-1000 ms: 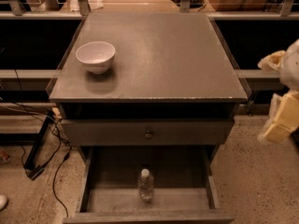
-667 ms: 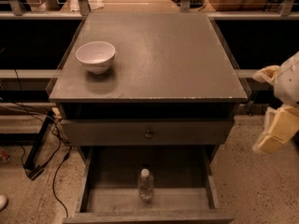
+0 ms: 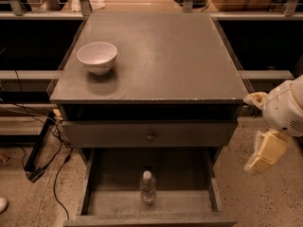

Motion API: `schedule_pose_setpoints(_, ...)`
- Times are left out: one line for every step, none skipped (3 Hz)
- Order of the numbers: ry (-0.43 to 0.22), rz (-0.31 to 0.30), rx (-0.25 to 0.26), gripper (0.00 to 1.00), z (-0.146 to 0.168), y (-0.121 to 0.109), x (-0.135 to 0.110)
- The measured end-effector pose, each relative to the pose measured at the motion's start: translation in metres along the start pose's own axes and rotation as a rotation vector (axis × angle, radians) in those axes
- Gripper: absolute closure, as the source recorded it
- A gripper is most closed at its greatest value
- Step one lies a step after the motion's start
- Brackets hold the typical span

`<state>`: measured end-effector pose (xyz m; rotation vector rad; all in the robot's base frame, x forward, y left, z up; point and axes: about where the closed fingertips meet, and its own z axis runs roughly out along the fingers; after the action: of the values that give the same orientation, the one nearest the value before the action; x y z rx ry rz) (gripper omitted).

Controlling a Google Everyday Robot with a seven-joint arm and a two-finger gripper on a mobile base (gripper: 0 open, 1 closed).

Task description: Pick water bottle from middle drawer and place on counter

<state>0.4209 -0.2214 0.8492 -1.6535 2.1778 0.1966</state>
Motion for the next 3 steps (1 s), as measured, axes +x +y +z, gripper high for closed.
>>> schedule_pose_setpoints(-0.001, -0.001, -0.017, 0.00, 0.018, 0.014, 0.002)
schedule_pose_setpoints(-0.043, 0.019, -0.024, 0.00, 0.051, 0.029, 0.006)
schedule_pose_setpoints(-0.110, 0.041, -0.049, 0.00, 0.127, 0.040, 0.011)
